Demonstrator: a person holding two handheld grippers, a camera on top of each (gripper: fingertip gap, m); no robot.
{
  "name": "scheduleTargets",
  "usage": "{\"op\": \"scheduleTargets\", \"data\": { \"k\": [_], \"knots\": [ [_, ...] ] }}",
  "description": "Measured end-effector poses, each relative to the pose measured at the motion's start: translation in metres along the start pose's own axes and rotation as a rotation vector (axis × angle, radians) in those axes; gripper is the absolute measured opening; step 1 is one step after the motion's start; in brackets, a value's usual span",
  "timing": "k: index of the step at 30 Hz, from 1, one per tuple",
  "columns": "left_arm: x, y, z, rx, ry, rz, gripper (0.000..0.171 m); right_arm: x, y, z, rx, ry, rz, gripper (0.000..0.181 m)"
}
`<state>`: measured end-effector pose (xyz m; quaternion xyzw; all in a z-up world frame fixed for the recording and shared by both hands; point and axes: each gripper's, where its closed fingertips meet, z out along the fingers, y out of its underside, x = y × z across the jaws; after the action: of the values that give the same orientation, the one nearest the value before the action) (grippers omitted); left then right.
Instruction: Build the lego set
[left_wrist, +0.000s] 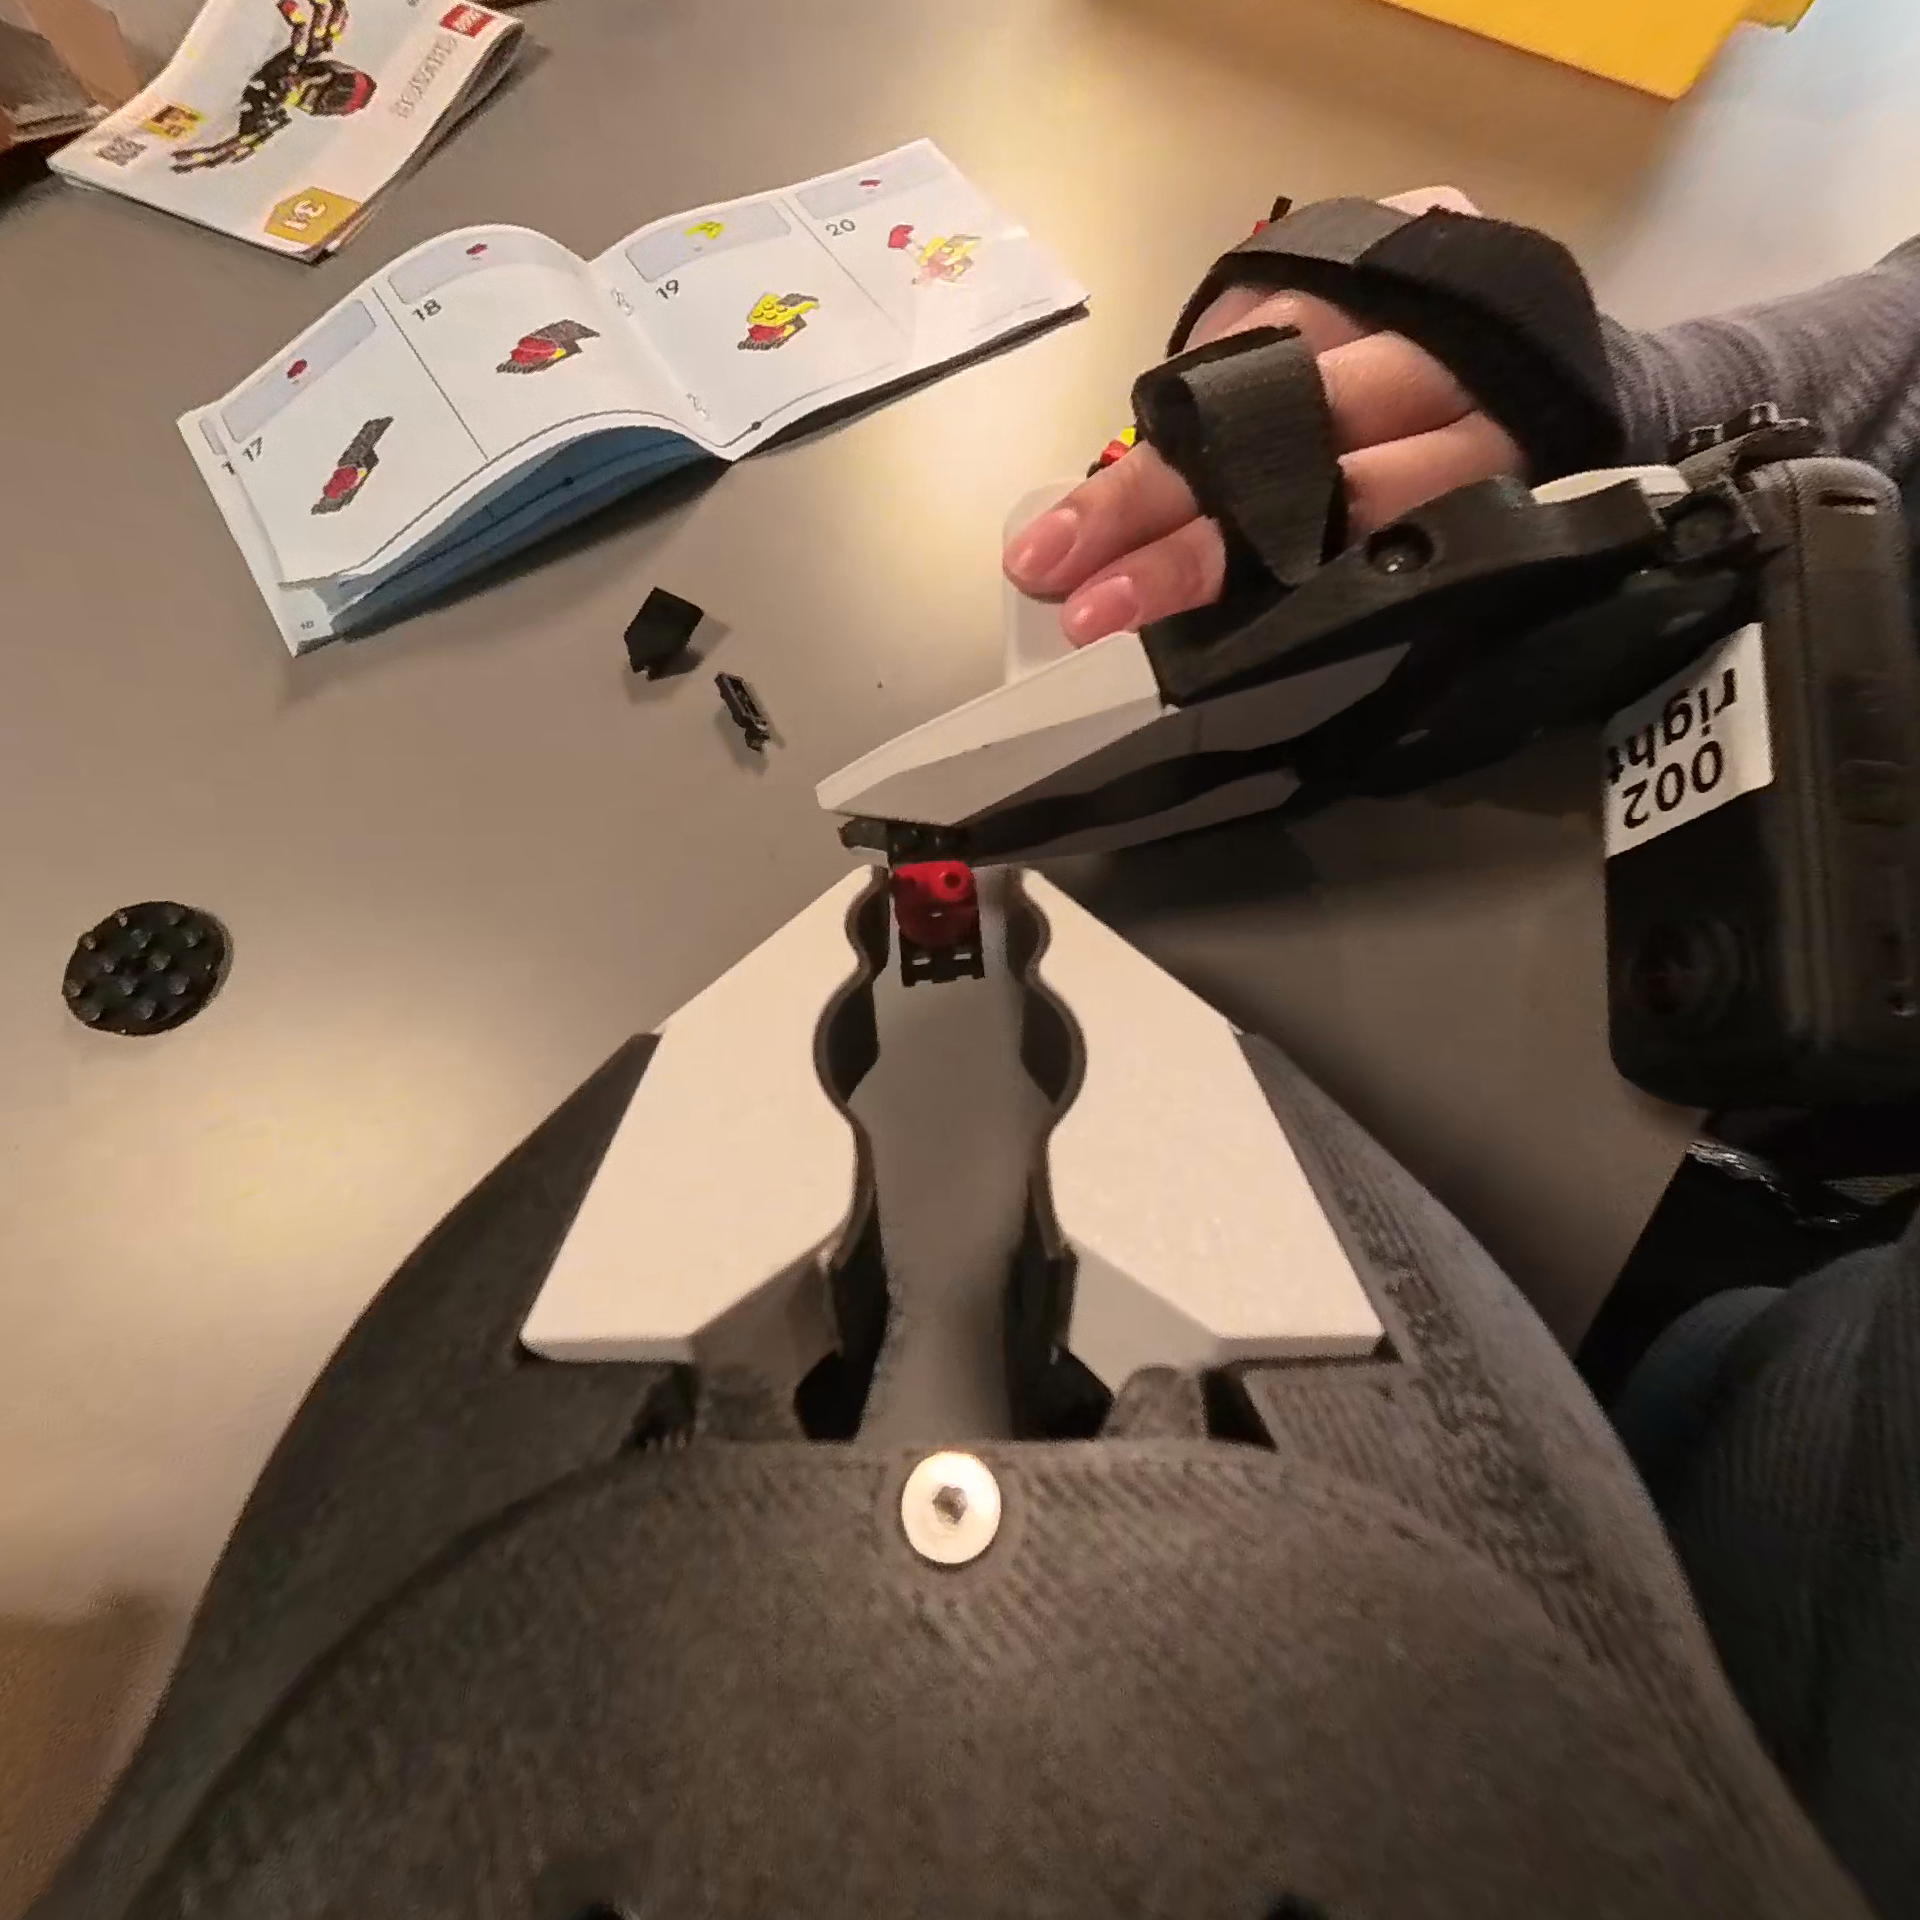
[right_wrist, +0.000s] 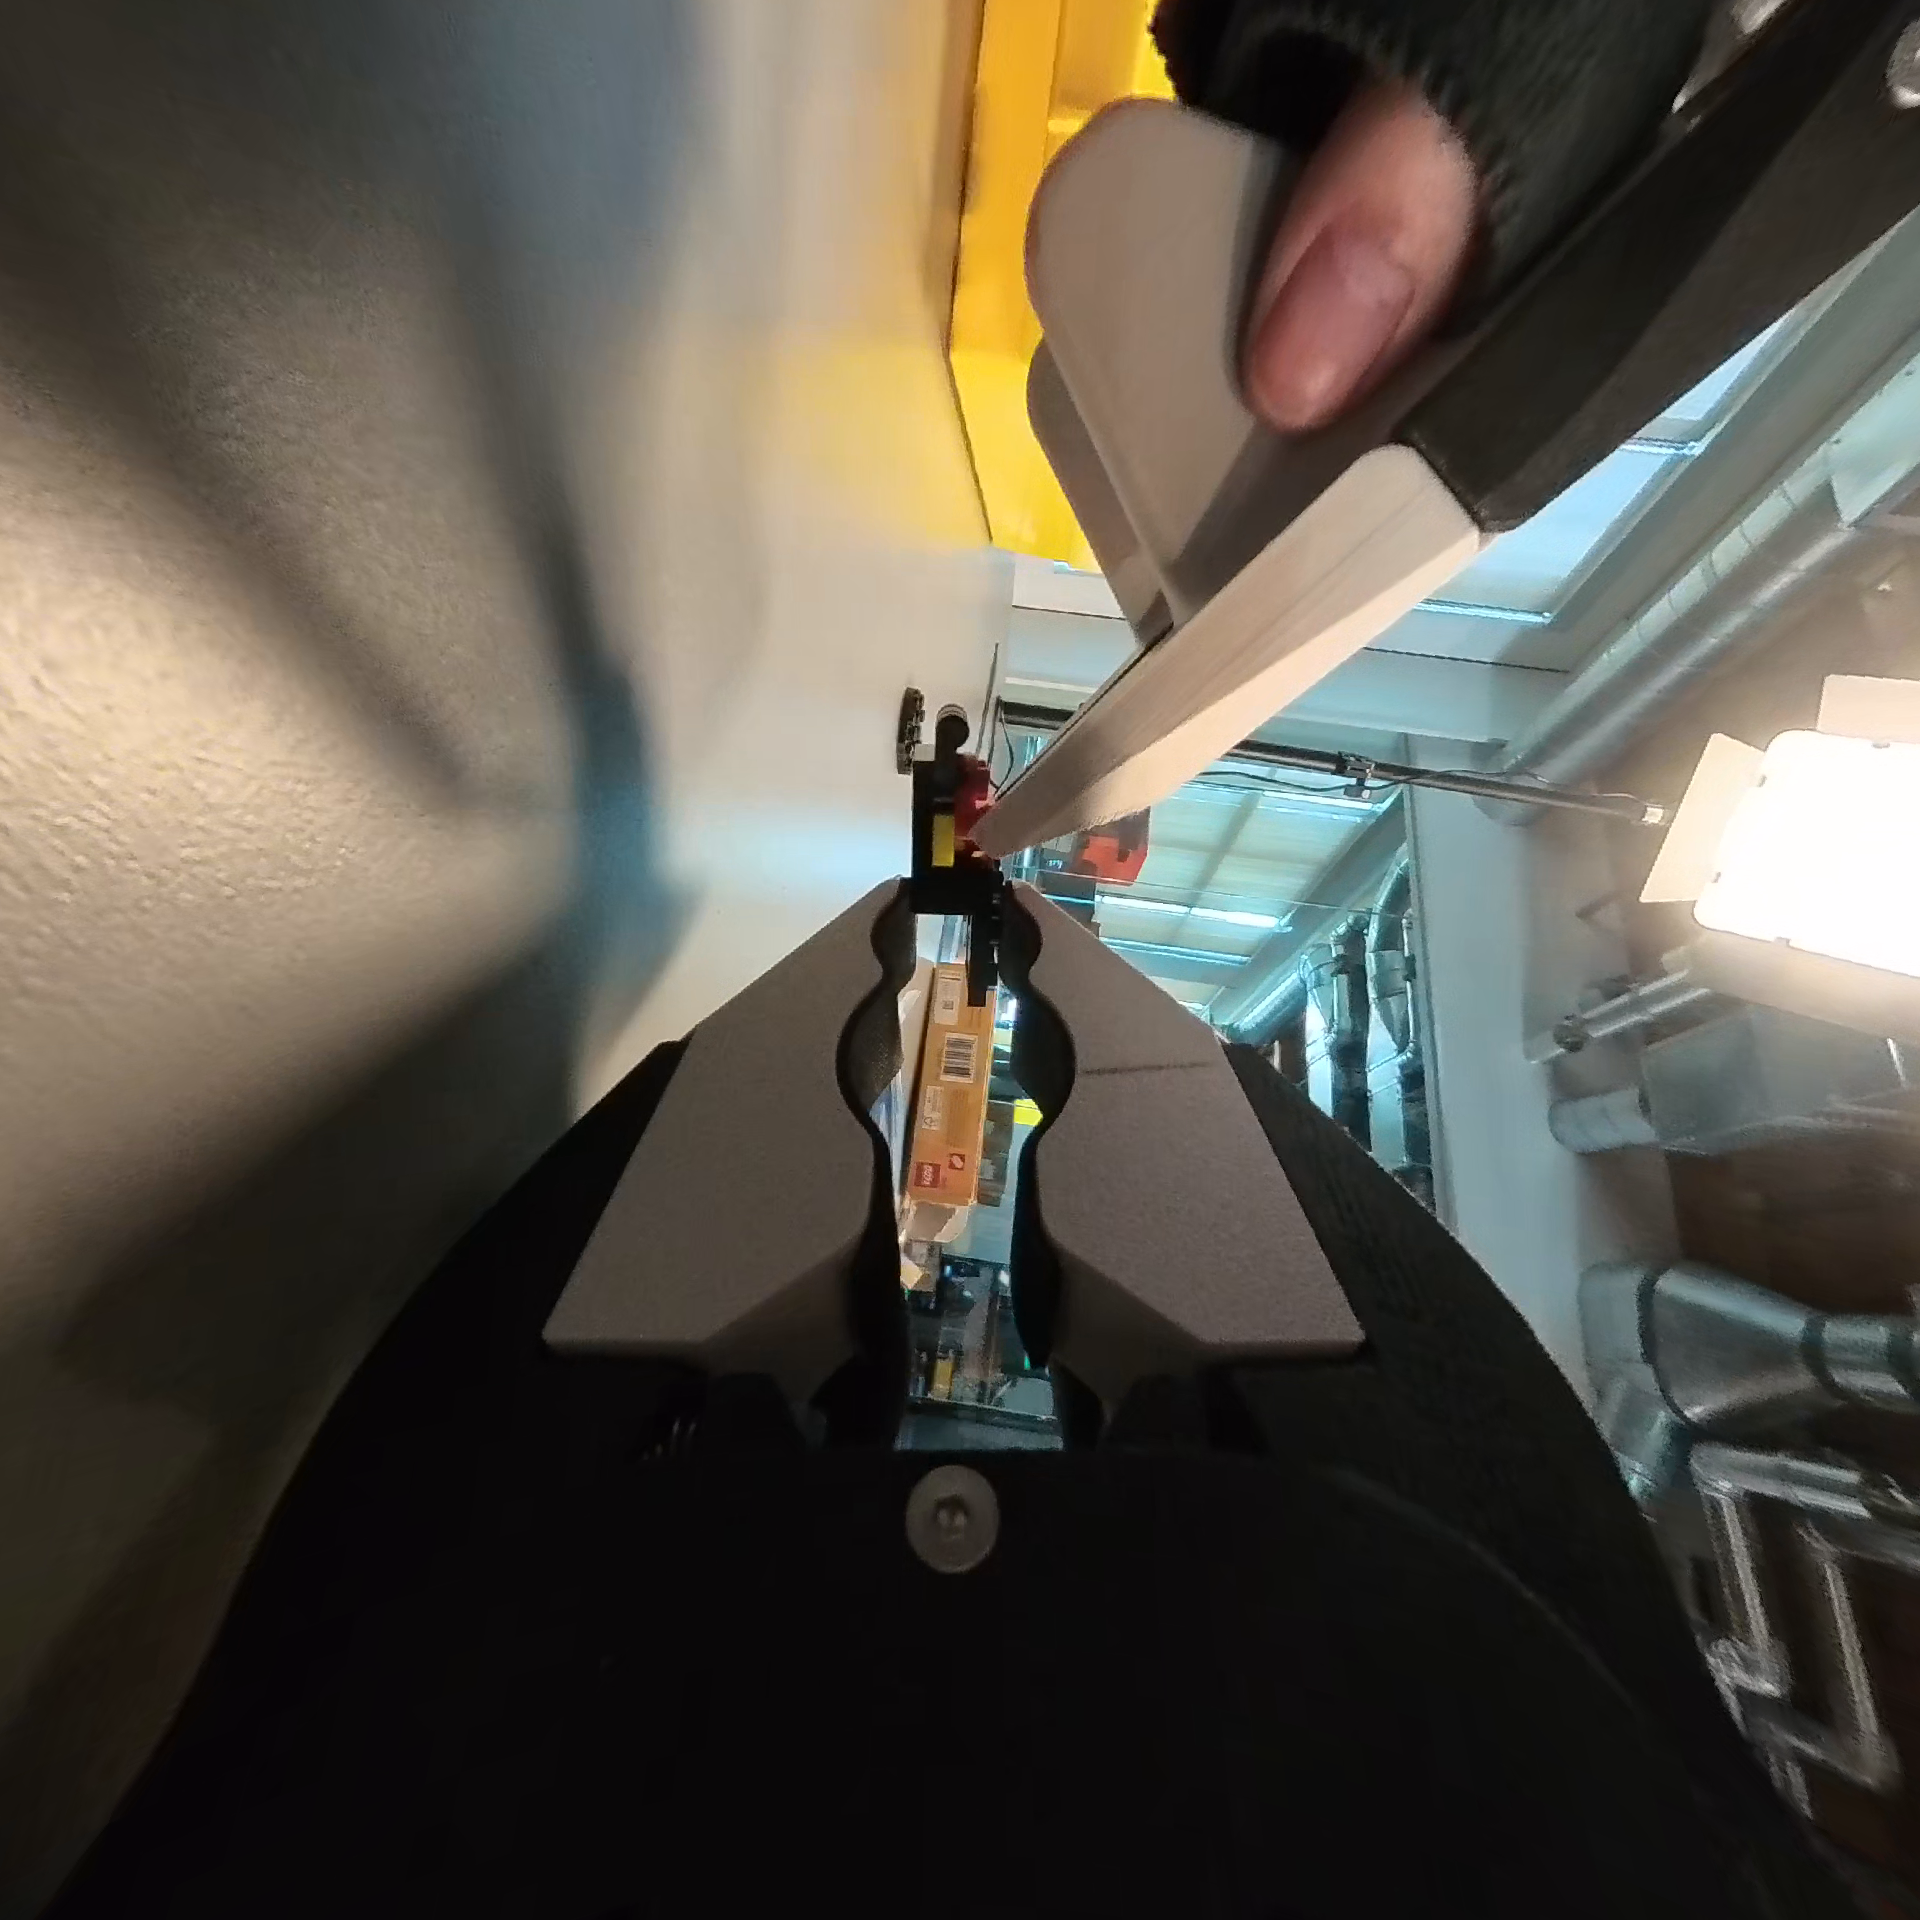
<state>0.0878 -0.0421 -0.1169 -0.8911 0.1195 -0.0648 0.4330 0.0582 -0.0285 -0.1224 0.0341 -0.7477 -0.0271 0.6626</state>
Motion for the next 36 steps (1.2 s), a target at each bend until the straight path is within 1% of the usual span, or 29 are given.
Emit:
{"op": "scheduleTargets", "data": {
  "k": [2, 4, 6, 7, 8, 10, 11, 12, 13, 15, 17, 21, 24, 27, 36],
  "knots": [
    [-0.001, 0.000, 0.000, 0.004, -0.006, 0.003, 0.023, 0.000, 0.001, 0.000, -0.002, -0.001, 0.007, 0.013],
    [-0.001, -0.002, -0.003, 0.023, -0.023, 0.029, 0.032, 0.000, 0.003, 0.000, -0.002, -0.001, 0.017, 0.013],
    [0.000, -0.005, -0.006, 0.070, -0.052, 0.127, 0.044, 0.000, 0.000, 0.000, -0.002, -0.004, 0.032, 0.013],
    [0.000, -0.005, -0.007, 0.095, -0.081, 0.221, 0.047, -0.001, -0.001, 0.000, -0.001, -0.006, 0.038, 0.013],
    [-0.001, -0.004, -0.008, 0.122, -0.130, 0.351, 0.049, 0.000, -0.001, 0.001, -0.001, -0.008, 0.044, 0.013],
    [-0.007, -0.001, -0.011, 0.172, -0.279, 0.665, 0.055, 0.000, -0.001, 0.002, -0.003, -0.010, 0.050, 0.013],
    [-0.009, 0.000, -0.012, 0.192, -0.367, 0.821, 0.056, 0.000, -0.001, 0.002, -0.004, -0.011, 0.051, 0.013],
    [-0.007, 0.004, -0.011, 0.202, -0.419, 0.968, 0.054, 0.001, -0.002, 0.002, -0.003, -0.012, 0.050, 0.013],
    [-0.004, 0.009, -0.008, 0.198, -0.442, 1.076, 0.048, 0.001, -0.002, 0.003, -0.003, -0.012, 0.049, 0.013],
    [-0.007, 0.018, 0.001, 0.155, -0.486, 1.187, 0.045, 0.001, -0.003, 0.003, -0.002, -0.013, 0.053, 0.013],
    [-0.010, 0.018, 0.003, 0.150, -0.523, 1.248, 0.041, 0.001, -0.003, 0.004, 0.000, -0.018, 0.058, 0.013],
    [-0.010, 0.011, 0.002, 0.185, -0.552, 1.286, 0.033, 0.000, -0.004, 0.004, 0.004, -0.025, 0.062, 0.013],
    [-0.012, 0.012, 0.006, 0.168, -0.574, 1.333, 0.026, 0.000, -0.006, 0.004, 0.008, -0.031, 0.061, 0.013],
    [-0.012, 0.009, 0.005, 0.178, -0.601, 1.352, 0.017, -0.002, -0.007, 0.004, 0.010, -0.040, 0.052, 0.013],
    [-0.010, 0.013, 0.009, 0.167, -0.595, 1.388, 0.018, -0.006, -0.011, 0.004, 0.020, -0.067, 0.047, 0.013]
  ]
}}
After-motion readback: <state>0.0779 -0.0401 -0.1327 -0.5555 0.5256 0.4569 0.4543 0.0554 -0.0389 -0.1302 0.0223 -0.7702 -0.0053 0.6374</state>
